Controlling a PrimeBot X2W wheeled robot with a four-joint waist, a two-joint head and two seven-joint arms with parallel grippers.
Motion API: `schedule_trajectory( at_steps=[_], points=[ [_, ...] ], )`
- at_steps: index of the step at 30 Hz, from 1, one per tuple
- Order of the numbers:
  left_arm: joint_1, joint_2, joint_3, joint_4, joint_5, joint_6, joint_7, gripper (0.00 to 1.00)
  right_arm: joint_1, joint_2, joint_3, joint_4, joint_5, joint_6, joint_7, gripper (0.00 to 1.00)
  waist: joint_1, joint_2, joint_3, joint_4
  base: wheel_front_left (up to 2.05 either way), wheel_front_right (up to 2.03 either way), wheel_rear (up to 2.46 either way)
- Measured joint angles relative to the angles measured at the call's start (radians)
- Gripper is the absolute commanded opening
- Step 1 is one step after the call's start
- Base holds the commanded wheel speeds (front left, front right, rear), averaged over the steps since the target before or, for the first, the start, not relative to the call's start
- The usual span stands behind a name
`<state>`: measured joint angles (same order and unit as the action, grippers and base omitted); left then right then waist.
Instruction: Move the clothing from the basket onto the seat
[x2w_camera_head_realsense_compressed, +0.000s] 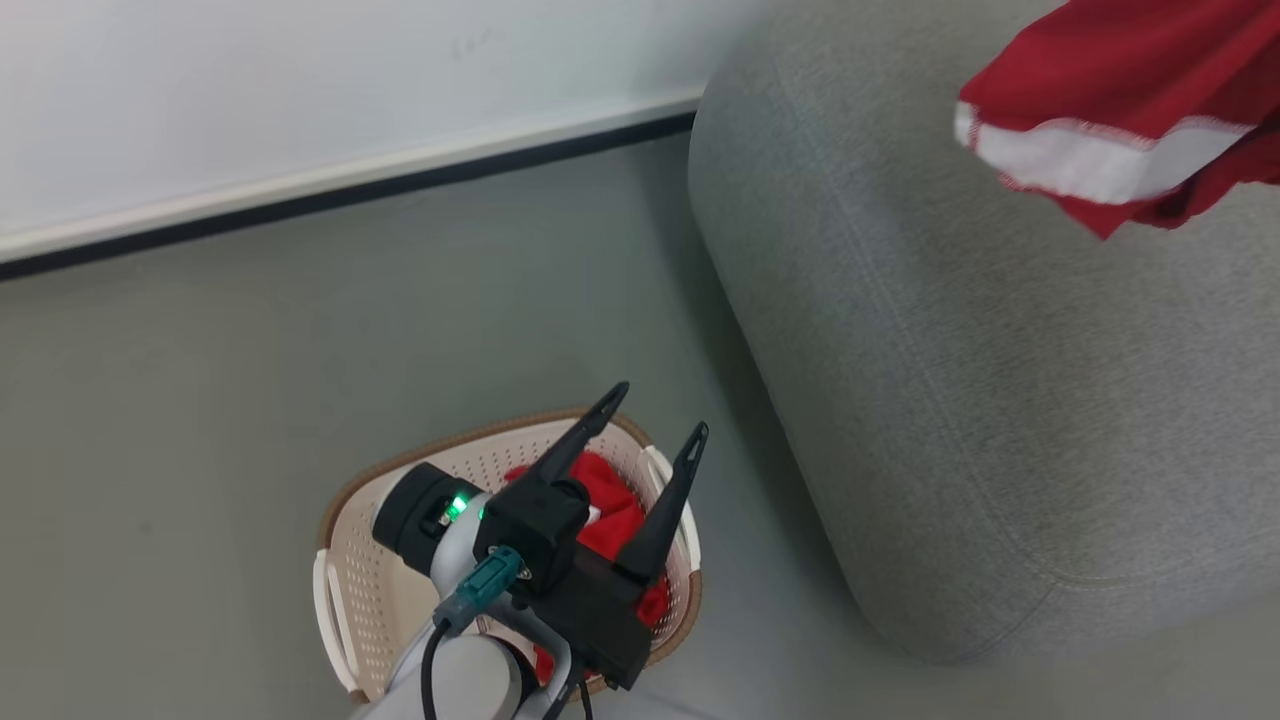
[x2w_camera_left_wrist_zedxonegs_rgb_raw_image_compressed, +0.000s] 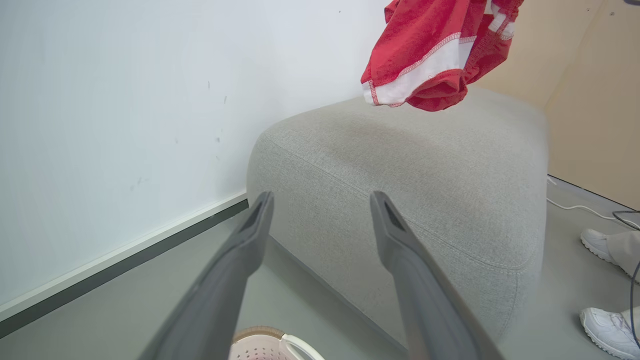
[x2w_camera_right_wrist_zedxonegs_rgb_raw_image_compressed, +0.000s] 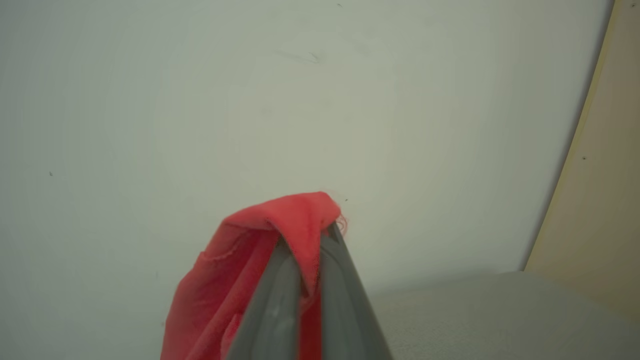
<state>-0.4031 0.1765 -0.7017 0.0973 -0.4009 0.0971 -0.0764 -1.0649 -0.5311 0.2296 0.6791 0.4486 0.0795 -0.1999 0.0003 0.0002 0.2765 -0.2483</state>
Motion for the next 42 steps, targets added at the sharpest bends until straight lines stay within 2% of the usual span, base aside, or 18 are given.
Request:
schedule_trajectory(
  at_steps=[12,20,27,28,29,30,31,32,33,42],
  points=[
    [-0.057,0.047,0.034,-0.091,0.060,0.010,0.035,1.00,-0.142,-0.004,-0.028,0.116,0.009,-0.027,-0.001,0.00,0.0000,0.0000,0.162,0.041,0.00,0.00,0.00],
    [-0.101,0.057,0.039,-0.118,0.098,0.014,0.063,1.00,-0.160,0.064,-0.014,0.211,0.007,-0.053,-0.017,0.00,-0.0001,0.0000,0.266,0.038,0.00,0.00,0.00],
    [-0.106,0.058,0.033,-0.105,0.108,0.017,0.066,1.00,-0.121,0.116,-0.001,0.311,0.007,-0.051,-0.032,0.00,-0.0001,0.0000,0.321,0.026,0.00,0.00,0.00],
    [-0.106,0.058,0.033,-0.103,0.108,0.017,0.066,1.00,-0.112,0.122,0.002,0.319,0.007,-0.048,-0.035,0.02,-0.0001,0.0000,0.322,0.024,0.00,0.00,0.00],
    [-0.106,0.058,0.033,-0.099,0.108,0.017,0.066,1.00,-0.106,0.128,0.005,0.327,0.007,-0.042,-0.038,0.16,-0.0002,0.0000,0.323,0.021,0.00,0.00,0.00],
    [-0.106,0.058,0.033,-0.096,0.108,0.017,0.066,1.00,-0.101,0.134,0.008,0.333,0.007,-0.038,-0.039,0.40,-0.0002,0.0000,0.322,0.020,0.00,0.00,0.00],
    [-0.106,0.058,0.033,-0.092,0.108,0.017,0.066,1.00,-0.096,0.138,0.012,0.337,0.007,-0.033,-0.040,0.60,-0.0002,0.0000,0.321,0.019,0.00,0.00,0.00],
    [-0.106,0.058,0.033,-0.086,0.108,0.017,0.066,1.00,-0.092,0.141,0.016,0.340,0.004,-0.026,-0.041,0.94,-0.0003,0.0000,0.318,0.018,0.00,0.00,0.00],
    [-0.106,0.057,0.033,-0.082,0.107,0.017,0.064,1.00,-0.089,0.142,0.019,0.344,0.001,-0.021,-0.045,1.00,-0.0003,-0.0001,0.315,0.018,0.00,0.00,0.00],
    [-0.083,0.052,0.046,-0.038,0.087,0.017,0.020,1.00,0.011,0.165,0.054,0.347,-0.024,0.002,-0.050,1.00,-0.0003,-0.0001,0.260,0.013,0.00,0.00,0.00]
  ],
)
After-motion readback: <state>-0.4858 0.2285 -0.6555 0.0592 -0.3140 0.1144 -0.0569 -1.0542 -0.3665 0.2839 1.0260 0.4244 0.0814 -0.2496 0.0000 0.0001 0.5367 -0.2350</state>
